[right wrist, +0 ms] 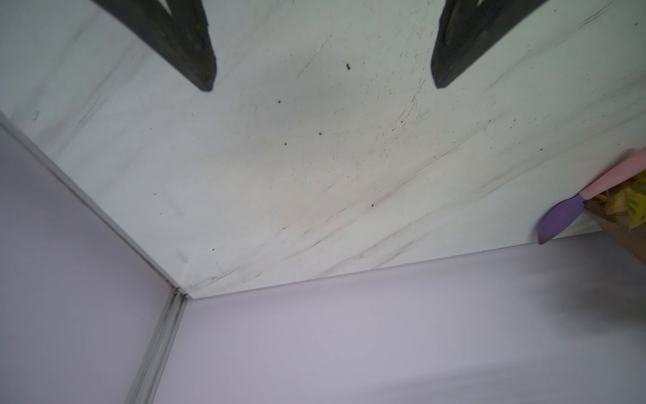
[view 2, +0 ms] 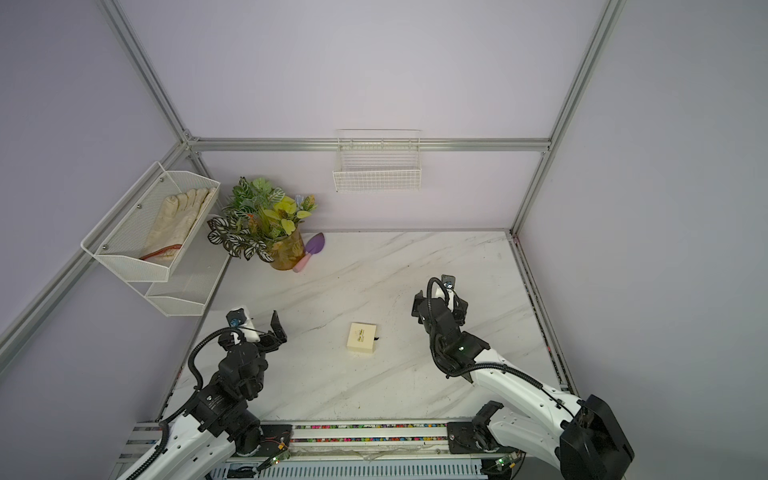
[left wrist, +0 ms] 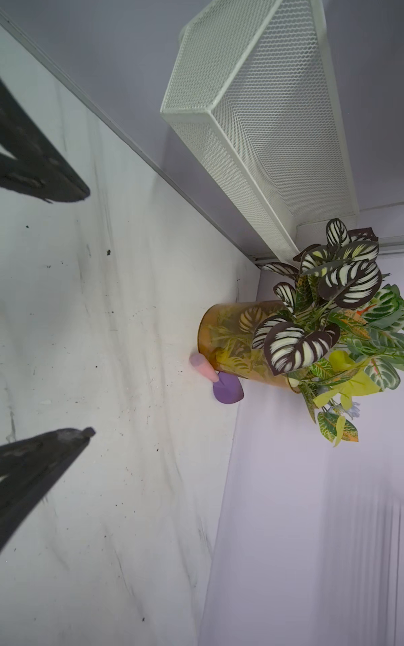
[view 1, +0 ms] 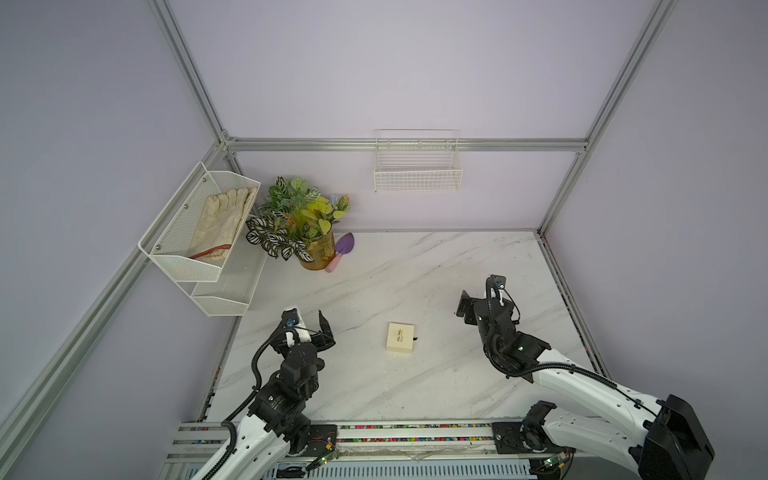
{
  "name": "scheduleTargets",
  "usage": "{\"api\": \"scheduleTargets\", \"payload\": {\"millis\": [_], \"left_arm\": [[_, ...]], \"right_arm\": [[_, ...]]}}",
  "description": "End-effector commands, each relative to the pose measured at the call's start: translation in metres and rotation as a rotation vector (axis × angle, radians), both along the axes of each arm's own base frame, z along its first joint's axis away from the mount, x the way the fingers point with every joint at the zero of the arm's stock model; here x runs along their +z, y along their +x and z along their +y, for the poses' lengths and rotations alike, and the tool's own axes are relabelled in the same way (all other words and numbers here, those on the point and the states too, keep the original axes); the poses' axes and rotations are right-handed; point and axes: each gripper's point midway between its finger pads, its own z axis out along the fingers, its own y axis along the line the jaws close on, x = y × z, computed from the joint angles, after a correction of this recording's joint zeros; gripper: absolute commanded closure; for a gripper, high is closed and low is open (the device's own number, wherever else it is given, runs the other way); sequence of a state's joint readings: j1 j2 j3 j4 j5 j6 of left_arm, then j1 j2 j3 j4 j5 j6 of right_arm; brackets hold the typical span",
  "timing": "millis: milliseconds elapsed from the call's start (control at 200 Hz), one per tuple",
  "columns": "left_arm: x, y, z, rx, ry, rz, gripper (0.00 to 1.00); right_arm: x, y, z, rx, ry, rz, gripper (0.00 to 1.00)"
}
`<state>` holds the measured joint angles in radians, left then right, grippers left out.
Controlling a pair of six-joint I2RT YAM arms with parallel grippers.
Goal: Place the earrings into the drawer-style jewelry box
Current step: Reset both arms
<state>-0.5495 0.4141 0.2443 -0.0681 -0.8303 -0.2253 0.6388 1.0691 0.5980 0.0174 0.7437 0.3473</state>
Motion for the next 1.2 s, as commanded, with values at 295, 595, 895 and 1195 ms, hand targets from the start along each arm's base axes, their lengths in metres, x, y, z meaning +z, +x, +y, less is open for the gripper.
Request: {"api": "scheduleTargets", "payload": {"millis": [295,595,895,1195], "left_arm": [[-0.008,0.03,0.016,0.03,0.134,-0.075,0.0],[-0.033,0.07,0.029,0.018,0.143,-0.022,0.0],[-0.038,0.111,0.037,-0.031,0.1,-0.05,0.0],[-0.074,0.139,0.046,-0.036,0.074,0.037,0.0]], "right_arm": [[-0.019,0.041,-0.045,-0.049,-0.104,-0.142,0.03],[-0.04,0.058,-0.081,-0.032,-0.091,-0.203,0.03],[-0.075,0.081,-0.081,0.048,-0.145,-0.226,0.03],[-0.092,0.089,-0.083,0.064,-0.123,-0.198,0.03]]}}
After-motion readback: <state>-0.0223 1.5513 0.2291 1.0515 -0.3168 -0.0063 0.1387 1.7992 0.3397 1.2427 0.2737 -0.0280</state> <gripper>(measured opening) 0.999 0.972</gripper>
